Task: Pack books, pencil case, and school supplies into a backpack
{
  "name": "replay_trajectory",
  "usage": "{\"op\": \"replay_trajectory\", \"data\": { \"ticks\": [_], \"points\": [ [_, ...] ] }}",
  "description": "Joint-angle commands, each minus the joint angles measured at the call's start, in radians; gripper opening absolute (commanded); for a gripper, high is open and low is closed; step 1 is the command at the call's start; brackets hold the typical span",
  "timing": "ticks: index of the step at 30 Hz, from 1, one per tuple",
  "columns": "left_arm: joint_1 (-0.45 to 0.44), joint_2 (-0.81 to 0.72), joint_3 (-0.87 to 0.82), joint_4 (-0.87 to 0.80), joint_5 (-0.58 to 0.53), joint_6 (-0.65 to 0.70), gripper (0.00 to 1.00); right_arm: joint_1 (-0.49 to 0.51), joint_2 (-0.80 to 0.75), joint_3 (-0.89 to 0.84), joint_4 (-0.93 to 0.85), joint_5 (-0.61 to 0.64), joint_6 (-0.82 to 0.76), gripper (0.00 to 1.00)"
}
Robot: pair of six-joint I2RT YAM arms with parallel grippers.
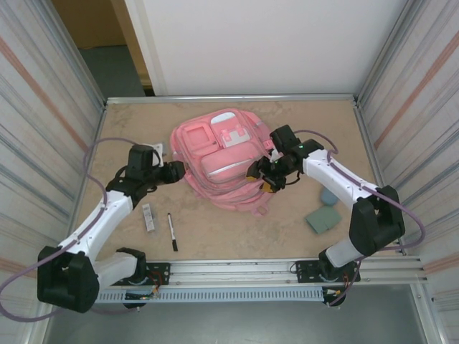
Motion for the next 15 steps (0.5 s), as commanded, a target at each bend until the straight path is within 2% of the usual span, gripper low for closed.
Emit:
{"op": "replay_trajectory", "data": {
  "ticks": [1, 5, 11, 15],
  "points": [
    [-0.051, -0.027, -0.01, -0.041, 0.06, -0.104, 0.57, -0.058, -0.037, 0.022, -0.07, 0.108, -0.082, 0.59],
    [-0.077, 0.052, 0.019, 0.006, 0.113, -0.206, 0.58, -0.121, -0.002, 0.032, 0.045, 0.082, -0.15, 0.6],
    [-0.145, 0.19, 0.072, 0.046, 0.054, -0.279, 0.59, -0.134, 0.095, 0.03, 0.224, 0.128, -0.236, 0.6],
    [-0.174, 0.25, 0.101, 0.099, 0.059, -0.311, 0.6, -0.149, 0.195, 0.082, 0.245, 0.111, -0.27, 0.58]
  ]
}}
